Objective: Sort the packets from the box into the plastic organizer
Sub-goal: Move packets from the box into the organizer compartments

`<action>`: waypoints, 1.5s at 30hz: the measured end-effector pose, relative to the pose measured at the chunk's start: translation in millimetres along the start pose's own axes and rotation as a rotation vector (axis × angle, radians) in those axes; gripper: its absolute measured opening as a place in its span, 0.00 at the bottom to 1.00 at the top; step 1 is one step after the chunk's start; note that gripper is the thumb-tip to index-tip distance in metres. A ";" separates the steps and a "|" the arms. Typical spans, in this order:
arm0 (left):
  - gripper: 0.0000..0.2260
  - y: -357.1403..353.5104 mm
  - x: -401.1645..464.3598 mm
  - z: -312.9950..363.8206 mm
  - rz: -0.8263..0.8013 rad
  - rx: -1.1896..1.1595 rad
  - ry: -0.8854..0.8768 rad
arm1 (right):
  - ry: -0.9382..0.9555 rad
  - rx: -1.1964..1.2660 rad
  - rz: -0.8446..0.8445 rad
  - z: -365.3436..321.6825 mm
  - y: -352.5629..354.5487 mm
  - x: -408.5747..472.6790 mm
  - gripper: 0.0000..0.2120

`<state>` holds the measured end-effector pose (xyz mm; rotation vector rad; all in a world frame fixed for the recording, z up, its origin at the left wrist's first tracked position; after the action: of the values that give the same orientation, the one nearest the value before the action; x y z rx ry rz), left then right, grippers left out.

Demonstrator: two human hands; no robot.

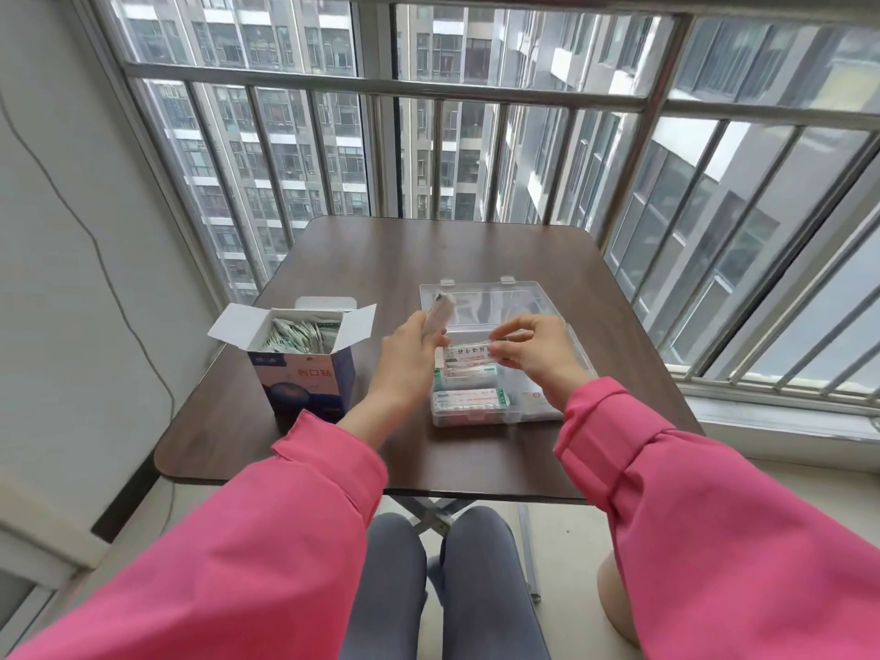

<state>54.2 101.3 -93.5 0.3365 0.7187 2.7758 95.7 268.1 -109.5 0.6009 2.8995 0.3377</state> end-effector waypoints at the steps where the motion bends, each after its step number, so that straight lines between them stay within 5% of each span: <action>1: 0.08 -0.5 0.7 -1.9 0.008 0.035 0.005 | 0.003 -0.034 0.009 0.8 -1.5 2.0 0.07; 14: 0.08 -12.3 9.7 -23.1 -0.059 0.340 0.009 | 0.236 -0.736 -0.043 -15.7 -37.8 5.8 0.05; 20: 0.09 -6.1 3.3 -11.2 -0.052 0.010 0.000 | 0.243 -0.876 -0.019 -15.8 -41.2 3.9 0.04; 23: 0.06 -7.1 -2.5 -8.3 -0.110 -0.285 0.051 | 0.255 -0.695 -0.027 -25.8 -35.5 1.4 0.06; 27: 0.04 -14.5 -9.9 -3.3 -0.241 -0.439 0.096 | 0.125 -0.023 -0.201 -32.7 -26.4 -12.1 0.09; 34: 0.15 -25.3 -15.0 9.3 -0.315 -0.565 0.124 | 0.188 0.056 -0.152 -39.8 -15.1 -19.1 0.07; 45: 0.08 -10.8 -15.2 13.3 -0.207 -0.580 0.134 | 0.157 0.033 -0.070 -38.9 -7.9 -24.2 0.06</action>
<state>74.3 111.7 -90.0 -0.0397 -0.0463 2.6676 106.9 243.9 -71.4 0.4968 3.0730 0.3420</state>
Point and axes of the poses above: each hand's wrist, its own x-axis towards the middle knuckle, its own y-axis out of the back of the hand, z = x × y, the point moved 9 cm from there along x, towards the middle knuckle, and after that the axes turned 1 degree about -y, right-handed, at the moved point
